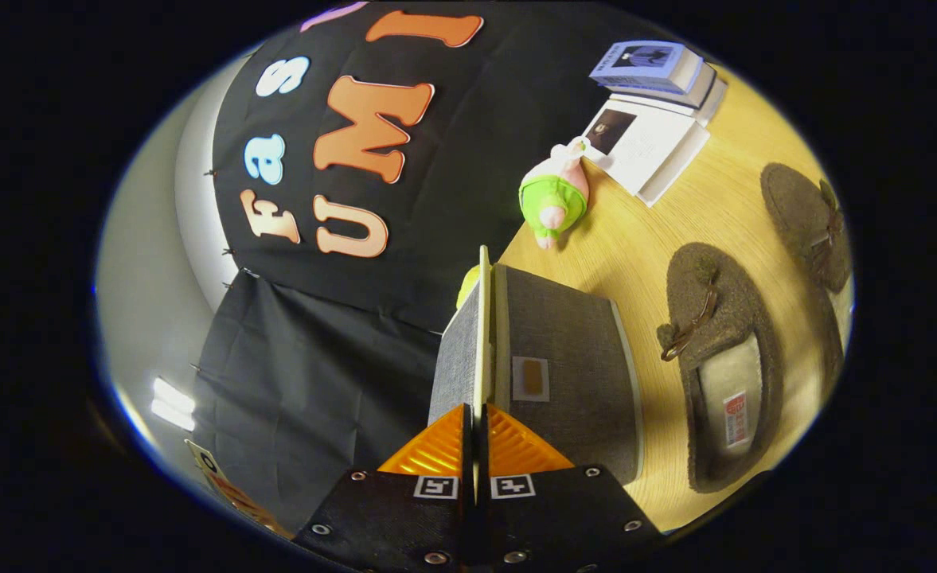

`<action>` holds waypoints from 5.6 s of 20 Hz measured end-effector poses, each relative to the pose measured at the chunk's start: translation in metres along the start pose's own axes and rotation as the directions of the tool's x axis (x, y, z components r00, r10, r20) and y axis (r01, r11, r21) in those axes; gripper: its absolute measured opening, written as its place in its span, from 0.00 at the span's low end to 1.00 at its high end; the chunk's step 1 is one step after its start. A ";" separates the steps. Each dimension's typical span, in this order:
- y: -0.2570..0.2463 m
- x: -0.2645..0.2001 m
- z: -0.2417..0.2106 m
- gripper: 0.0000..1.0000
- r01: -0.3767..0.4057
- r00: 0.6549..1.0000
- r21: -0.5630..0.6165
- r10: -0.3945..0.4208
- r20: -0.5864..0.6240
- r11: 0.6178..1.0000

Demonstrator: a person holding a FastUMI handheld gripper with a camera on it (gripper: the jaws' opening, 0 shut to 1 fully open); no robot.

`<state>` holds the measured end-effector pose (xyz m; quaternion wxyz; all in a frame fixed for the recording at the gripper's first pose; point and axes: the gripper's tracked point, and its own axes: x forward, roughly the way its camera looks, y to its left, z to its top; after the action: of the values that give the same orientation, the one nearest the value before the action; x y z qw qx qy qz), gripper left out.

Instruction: Open the storage box then place both shoes into the box .Put the left shoe in first, then the right shoe, with the right side of both shoes facing outward in a uniform manner.

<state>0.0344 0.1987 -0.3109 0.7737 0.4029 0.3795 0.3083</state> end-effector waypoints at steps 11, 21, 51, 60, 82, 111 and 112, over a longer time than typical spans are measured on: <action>0.102 0.002 0.013 0.01 -0.094 0.995 -0.099 0.095 0.001 0.991; 0.178 0.039 -0.018 0.02 -0.002 0.999 -0.320 -0.015 -0.049 0.947; 0.188 0.074 -0.056 0.98 0.165 0.984 -0.621 -0.174 0.047 0.767; 0.126 0.010 0.002 0.98 0.350 0.937 -0.632 -0.274 0.219 0.691; -0.106 -0.091 0.020 0.83 0.728 0.680 -0.389 -0.666 0.306 0.564; -0.166 -0.068 0.022 0.02 0.797 0.604 -0.161 -0.762 0.232 0.582; -0.160 -0.067 0.024 0.02 0.787 0.617 -0.152 -0.752 0.233 0.598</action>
<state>0.0468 0.0597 -0.4158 0.8985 0.1242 0.4189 -0.0427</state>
